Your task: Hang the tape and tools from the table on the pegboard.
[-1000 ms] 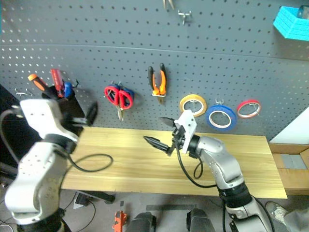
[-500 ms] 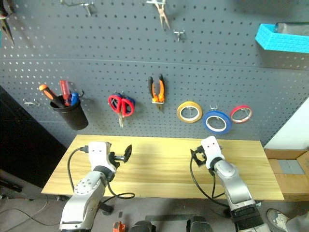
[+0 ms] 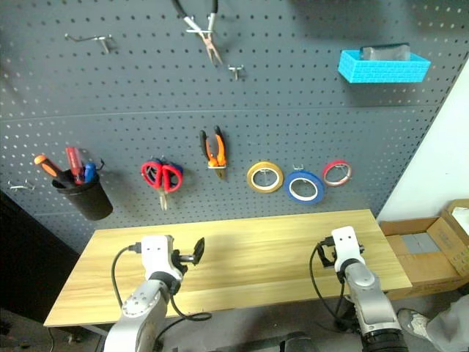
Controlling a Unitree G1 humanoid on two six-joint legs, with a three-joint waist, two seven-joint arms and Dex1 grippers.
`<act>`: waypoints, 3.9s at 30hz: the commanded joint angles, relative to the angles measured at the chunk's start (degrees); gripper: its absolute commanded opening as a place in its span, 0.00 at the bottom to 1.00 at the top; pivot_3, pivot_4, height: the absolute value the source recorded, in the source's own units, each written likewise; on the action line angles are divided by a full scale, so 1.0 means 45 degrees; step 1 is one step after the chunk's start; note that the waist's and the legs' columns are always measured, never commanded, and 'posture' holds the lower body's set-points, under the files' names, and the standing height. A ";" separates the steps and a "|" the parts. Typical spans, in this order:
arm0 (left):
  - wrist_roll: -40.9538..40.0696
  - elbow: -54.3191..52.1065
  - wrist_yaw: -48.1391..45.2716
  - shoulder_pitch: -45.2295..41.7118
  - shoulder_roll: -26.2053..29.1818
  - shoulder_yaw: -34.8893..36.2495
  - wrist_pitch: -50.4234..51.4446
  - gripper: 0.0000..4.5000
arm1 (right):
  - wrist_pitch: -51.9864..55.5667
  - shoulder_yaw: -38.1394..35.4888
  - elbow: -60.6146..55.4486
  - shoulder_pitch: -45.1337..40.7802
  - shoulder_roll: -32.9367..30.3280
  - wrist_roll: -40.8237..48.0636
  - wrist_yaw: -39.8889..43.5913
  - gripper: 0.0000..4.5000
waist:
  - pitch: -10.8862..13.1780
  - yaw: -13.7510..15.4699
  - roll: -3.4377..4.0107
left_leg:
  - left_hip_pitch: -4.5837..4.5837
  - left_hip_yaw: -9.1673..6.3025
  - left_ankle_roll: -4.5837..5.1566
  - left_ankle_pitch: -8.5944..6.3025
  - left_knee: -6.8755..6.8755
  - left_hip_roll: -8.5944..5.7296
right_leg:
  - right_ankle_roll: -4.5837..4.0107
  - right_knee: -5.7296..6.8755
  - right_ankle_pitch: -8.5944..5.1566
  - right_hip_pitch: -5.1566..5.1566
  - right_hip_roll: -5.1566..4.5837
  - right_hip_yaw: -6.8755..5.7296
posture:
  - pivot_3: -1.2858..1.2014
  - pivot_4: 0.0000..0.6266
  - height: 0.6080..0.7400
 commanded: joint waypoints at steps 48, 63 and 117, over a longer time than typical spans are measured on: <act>0.0388 -0.2020 0.1613 0.1533 -0.1010 0.0301 0.1786 0.99 | 0.0538 0.0312 -0.1368 0.0264 0.0478 0.0223 0.0862 1.00 | 0.0334 0.0196 0.0025 | 0.0143 -0.0048 0.0092 -0.0083 -0.0042 0.0003 | -0.0020 -0.0144 -0.0118 0.0182 -0.0008 -0.0055 | 0.49 0.06 1.00; 0.0443 -0.2006 0.1810 0.1184 -0.1042 0.0290 0.2007 0.99 | 0.0437 0.0211 -0.1022 -0.0048 0.0543 0.0240 0.0723 1.00 | 0.0332 0.0191 0.0026 | 0.0142 -0.0048 0.0090 -0.0088 -0.0044 0.0002 | -0.0007 -0.0146 -0.0119 0.0181 -0.0008 -0.0054 | 0.48 0.04 1.00; 0.0656 -0.2108 0.1565 0.1413 -0.0894 0.0118 0.1928 0.99 | 0.0244 0.0259 -0.1444 0.0585 0.0758 0.0150 0.0488 1.00 | 0.0175 0.0111 0.0060 | 0.0141 -0.0042 0.0088 -0.0092 -0.0040 -0.0002 | 0.0029 -0.0145 -0.0102 0.0181 -0.0008 -0.0048 | 0.46 0.00 1.00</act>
